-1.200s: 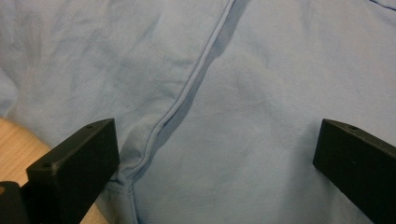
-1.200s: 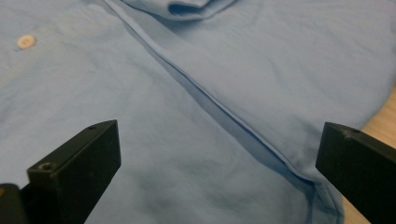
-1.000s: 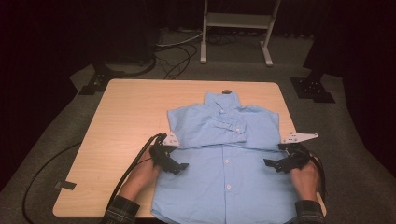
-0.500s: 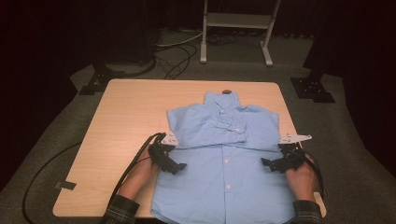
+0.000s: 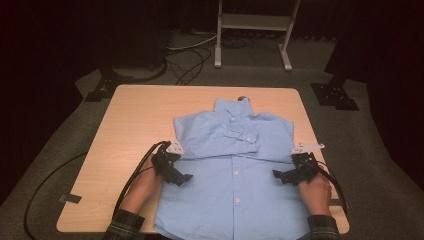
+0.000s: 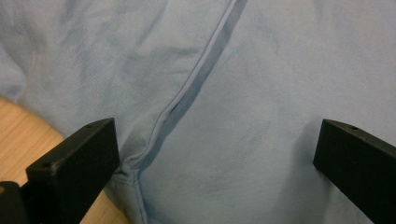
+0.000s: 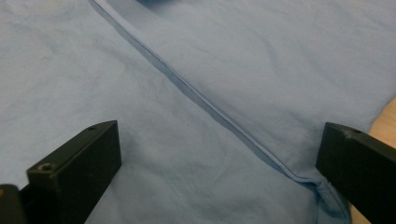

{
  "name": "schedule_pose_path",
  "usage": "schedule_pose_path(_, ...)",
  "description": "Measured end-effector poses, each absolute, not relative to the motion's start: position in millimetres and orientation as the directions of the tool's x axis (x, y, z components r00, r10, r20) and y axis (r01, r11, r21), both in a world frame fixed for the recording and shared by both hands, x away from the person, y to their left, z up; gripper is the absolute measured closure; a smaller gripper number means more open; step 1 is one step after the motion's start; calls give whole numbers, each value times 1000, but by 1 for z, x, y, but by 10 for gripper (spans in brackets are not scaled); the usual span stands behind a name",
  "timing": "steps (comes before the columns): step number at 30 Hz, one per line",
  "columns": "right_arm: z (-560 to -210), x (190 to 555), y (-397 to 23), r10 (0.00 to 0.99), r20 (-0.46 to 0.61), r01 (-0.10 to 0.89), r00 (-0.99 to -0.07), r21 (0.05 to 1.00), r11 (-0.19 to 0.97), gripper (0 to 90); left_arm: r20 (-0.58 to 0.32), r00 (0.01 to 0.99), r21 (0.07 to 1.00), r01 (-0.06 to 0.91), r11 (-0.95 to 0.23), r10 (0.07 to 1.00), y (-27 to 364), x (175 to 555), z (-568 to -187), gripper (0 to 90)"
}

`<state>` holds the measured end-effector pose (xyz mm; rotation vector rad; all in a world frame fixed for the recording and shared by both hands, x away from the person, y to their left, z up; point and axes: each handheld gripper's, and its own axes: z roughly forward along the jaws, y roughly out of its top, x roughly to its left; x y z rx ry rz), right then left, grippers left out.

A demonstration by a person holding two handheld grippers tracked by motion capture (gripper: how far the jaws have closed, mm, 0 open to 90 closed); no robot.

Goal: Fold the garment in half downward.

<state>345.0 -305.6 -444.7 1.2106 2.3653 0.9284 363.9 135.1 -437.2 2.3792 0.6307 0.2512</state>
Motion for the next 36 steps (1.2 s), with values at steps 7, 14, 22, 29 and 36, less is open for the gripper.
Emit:
schedule_pose_path(7,-445,345,-294,804,5,592,-594,680,433,0,18,862,632,383,-673,507,148,364,-436,0)
schedule_pose_path(14,-444,347,-280,800,4,593,-600,673,442,0,19,856,627,393,-673,517,162,362,-436,0)
schedule_pose_path(22,-445,350,-259,784,6,577,-620,680,452,0,18,842,624,413,-664,540,185,359,-435,0)
schedule_pose_path(29,-444,354,-241,772,1,569,-636,676,468,0,18,832,622,425,-658,554,202,357,-435,0)
schedule_pose_path(36,-445,354,-236,763,3,556,-647,687,468,0,19,830,621,427,-658,557,206,357,-435,0)
